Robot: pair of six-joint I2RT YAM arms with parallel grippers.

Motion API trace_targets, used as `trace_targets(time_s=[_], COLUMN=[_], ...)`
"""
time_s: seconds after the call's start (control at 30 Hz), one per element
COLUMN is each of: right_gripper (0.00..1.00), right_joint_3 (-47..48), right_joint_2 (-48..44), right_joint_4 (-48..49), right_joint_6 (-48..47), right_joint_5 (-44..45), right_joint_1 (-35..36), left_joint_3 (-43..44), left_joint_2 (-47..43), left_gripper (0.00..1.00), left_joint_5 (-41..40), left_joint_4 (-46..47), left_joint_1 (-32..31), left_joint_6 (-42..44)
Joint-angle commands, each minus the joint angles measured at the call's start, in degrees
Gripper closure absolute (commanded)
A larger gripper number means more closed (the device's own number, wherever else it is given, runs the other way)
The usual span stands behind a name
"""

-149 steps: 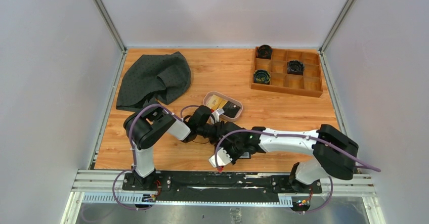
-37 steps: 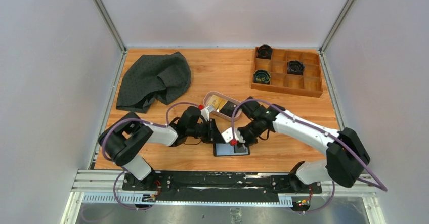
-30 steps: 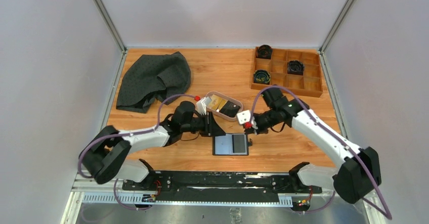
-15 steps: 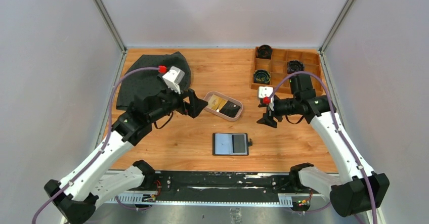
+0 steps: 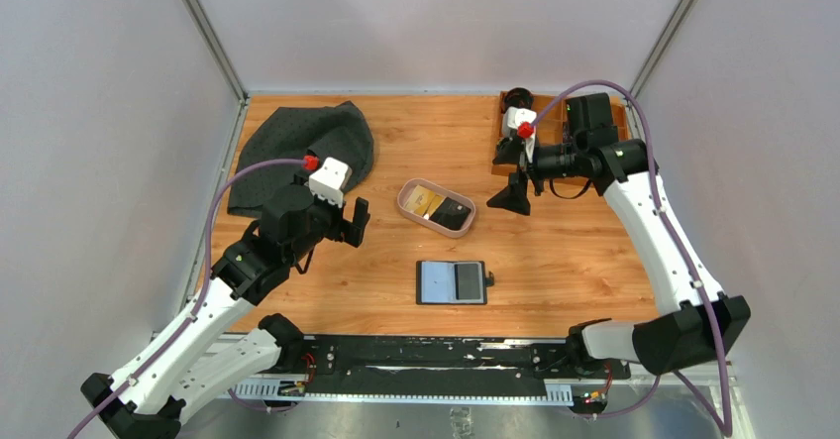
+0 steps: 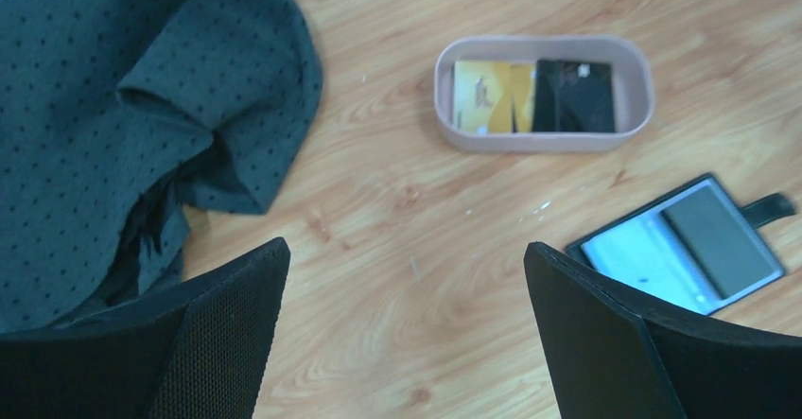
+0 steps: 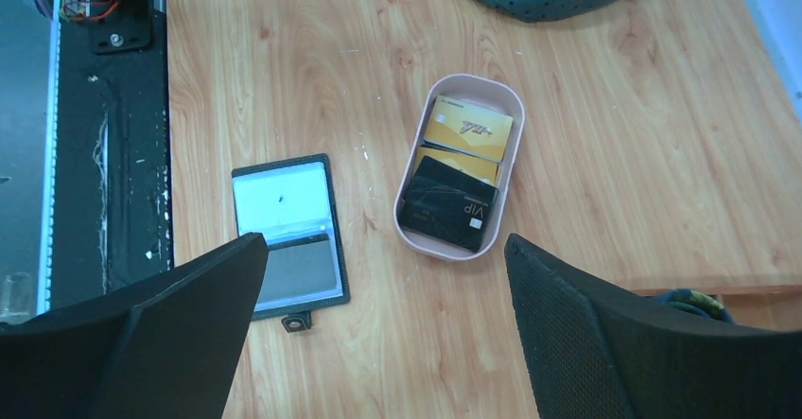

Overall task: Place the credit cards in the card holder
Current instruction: Insert the credit card into the card holder, then pick up the credit card from the storage box.

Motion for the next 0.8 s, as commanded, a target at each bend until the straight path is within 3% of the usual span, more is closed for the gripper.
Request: trace_targets(time_s=[0.0,0.37,0.77], right_gripper=[0.00,0.00,0.00], right_joint_3=[3.29,8.80,11.06], right_joint_2=[4.77,14.81,19.63], right_joint_4=[-1.72,-1.63,-1.07], right_joint_6=[4.31,8.19,11.87], right_joint_5=[-2.80,0.31,1.99], right_joint_1=[-0.61,-0.55,0.01], left_joint_3=[-3.77,-4.23,-5.10], left_joint_2=[-2.15,0.29,-0.59], left_gripper=[0.00,0.00,0.00], left_joint_5=[-4.65,-3.35,-7.73], left_joint_4=[0.76,0.31,0.44], left_joint_1=[0.33,0.35,0.77], left_joint_6=[2.70,2.06,2.45])
